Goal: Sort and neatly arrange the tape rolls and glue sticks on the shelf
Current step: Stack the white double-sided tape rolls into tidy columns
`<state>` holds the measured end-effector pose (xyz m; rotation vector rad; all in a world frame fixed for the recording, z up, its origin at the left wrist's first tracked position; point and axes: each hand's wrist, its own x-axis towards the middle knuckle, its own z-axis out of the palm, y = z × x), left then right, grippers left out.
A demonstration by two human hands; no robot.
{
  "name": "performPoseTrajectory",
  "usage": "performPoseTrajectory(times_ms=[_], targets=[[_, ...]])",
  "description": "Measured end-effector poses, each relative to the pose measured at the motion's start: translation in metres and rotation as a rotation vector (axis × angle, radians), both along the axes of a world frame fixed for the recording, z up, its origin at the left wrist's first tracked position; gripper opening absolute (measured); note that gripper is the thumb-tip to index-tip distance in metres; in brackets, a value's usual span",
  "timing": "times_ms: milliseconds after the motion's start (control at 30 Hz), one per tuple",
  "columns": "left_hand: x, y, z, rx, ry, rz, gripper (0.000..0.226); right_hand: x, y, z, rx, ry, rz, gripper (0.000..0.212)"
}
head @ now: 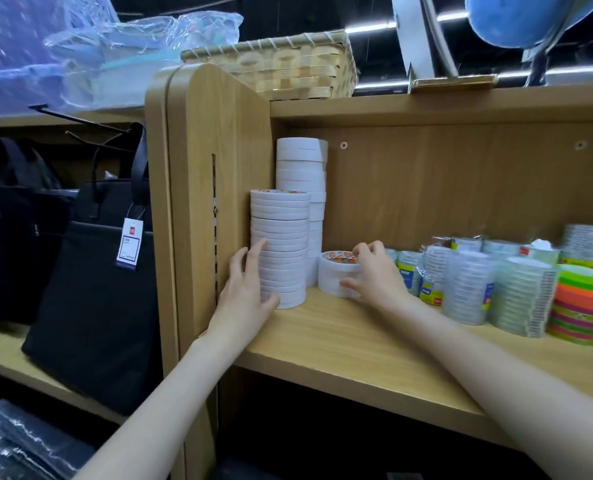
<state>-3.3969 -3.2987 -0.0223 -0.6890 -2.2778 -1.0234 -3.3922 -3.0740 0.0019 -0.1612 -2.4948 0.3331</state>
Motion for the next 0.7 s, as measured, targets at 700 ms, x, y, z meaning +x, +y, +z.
performPoseTrajectory(times_ms=[700], targets=[[0.001, 0.0, 0.001, 0.041, -0.048, -0.021, 0.08, -0.004, 0.004, 0.0, -0.122, -0.027, 0.018, 0.046]])
